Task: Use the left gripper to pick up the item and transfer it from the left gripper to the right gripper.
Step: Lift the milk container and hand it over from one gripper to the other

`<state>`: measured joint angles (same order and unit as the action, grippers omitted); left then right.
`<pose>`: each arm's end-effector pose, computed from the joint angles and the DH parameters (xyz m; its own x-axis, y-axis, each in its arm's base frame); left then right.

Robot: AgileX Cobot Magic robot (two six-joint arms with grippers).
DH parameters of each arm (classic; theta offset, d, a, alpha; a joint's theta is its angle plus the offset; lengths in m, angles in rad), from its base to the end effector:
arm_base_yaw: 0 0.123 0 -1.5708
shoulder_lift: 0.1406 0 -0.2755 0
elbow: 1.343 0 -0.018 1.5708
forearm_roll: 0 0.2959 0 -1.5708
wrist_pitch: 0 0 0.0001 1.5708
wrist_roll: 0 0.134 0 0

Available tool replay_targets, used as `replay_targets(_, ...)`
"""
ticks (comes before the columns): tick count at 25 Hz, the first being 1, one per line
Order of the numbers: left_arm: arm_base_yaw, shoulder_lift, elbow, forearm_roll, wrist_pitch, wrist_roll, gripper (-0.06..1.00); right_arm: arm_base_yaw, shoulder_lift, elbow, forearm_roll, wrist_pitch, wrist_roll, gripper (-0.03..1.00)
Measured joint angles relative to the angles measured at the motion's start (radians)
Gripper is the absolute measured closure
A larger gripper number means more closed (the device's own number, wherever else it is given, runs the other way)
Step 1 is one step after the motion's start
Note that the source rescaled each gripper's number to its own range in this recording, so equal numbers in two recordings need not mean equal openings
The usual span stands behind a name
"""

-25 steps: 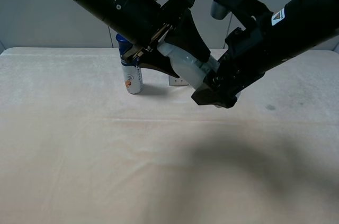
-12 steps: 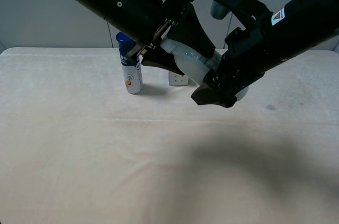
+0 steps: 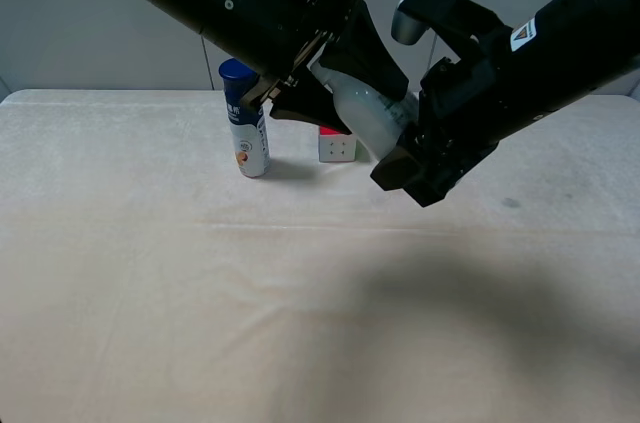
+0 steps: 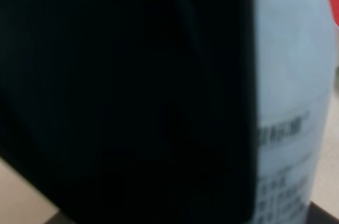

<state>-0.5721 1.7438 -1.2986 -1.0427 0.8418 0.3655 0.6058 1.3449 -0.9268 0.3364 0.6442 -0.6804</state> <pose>0.3184 -0.3078 0.2198 -0.9253 0.1709 -0.3387 0.3737 0.5637 -0.7366 0.2634 0.2148 0.2117 -0.3538 -0.7179 -0.5996 -0.8644 0.4958 -0.0837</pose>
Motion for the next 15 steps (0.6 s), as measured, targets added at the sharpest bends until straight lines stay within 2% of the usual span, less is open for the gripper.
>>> replay_targets(9,0.0,0.0,0.0,0.0,0.0,0.008,0.91,0.0,0.0,0.0,0.0,0.0,-0.001,0.97)
replay_targets(10,0.0,0.0,0.0,-0.003,0.003,0.012,0.8,0.0,0.0,0.0,0.0,0.0,-0.001,0.97)
replay_targets(12,0.0,-0.002,0.0,0.001,0.013,0.016,0.38,-0.002,0.002,0.0,-0.011,0.005,0.0,0.97)
replay_targets(13,0.001,-0.002,0.0,0.004,0.017,0.018,0.22,-0.004,0.002,0.0,-0.013,0.003,0.0,0.97)
replay_targets(15,0.006,-0.002,0.0,0.013,0.017,0.025,0.06,-0.005,0.002,0.0,-0.013,0.002,0.003,0.97)
